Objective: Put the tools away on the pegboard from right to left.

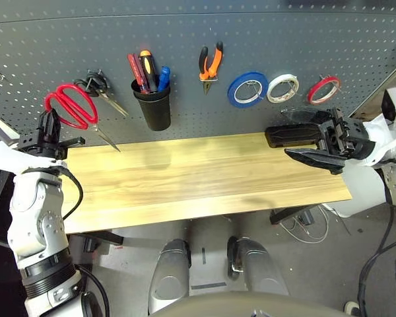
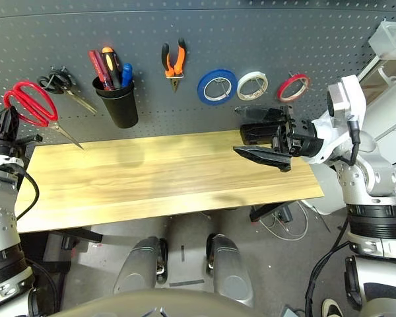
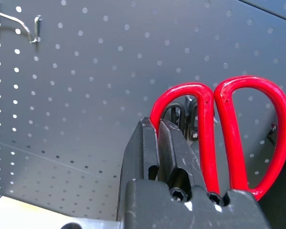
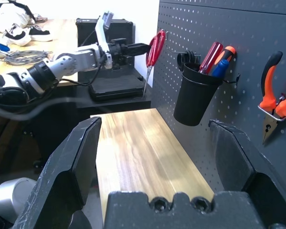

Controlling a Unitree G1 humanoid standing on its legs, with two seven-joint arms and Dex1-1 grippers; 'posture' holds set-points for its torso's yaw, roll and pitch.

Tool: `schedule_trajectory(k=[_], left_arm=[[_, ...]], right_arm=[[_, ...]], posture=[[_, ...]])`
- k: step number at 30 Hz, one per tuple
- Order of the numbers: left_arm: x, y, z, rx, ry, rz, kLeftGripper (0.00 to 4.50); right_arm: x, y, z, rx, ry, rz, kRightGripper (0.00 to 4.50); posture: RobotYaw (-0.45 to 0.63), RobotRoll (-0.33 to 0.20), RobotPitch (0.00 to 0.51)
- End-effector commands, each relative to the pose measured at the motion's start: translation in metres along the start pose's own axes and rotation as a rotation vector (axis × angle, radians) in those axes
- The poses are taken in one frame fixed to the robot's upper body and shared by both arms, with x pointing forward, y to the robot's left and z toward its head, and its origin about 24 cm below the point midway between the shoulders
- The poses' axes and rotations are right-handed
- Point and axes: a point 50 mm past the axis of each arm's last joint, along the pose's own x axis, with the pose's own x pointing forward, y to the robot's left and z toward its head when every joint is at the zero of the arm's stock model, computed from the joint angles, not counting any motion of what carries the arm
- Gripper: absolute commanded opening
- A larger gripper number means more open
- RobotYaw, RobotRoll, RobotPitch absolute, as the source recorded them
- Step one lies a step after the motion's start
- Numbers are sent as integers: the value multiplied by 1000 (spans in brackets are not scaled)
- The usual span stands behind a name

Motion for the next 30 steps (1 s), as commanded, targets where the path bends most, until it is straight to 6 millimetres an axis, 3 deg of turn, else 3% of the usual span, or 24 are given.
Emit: schedule_trajectory(k=[1,10,15,20,27,30], left_arm=[[8,-4,-6,16,14,-17,20],[35,-7,-21,36,29,20,20],[53,-21,-38,18,62,4,20],[54,-27,-54,63,113,-43,1703],[17,-15,-75,109,267,-78,4391],[-2,-7,-86,100,339,-44,4455]], right_arm=[[-3,1,-1,-1,0,-17,4500],[-3,5,-2,-7,0,-31,4500],[-2,8,-4,-6,3,-48,4500],[-4,9,-8,44,18,-123,4500],[1,12,-30,57,30,-199,4500],[3,8,-39,16,54,-261,4500]], posture=[[26,0,72],[-11,0,74],[-31,0,79],[-41,0,82],[-16,0,93],[-5,0,97]])
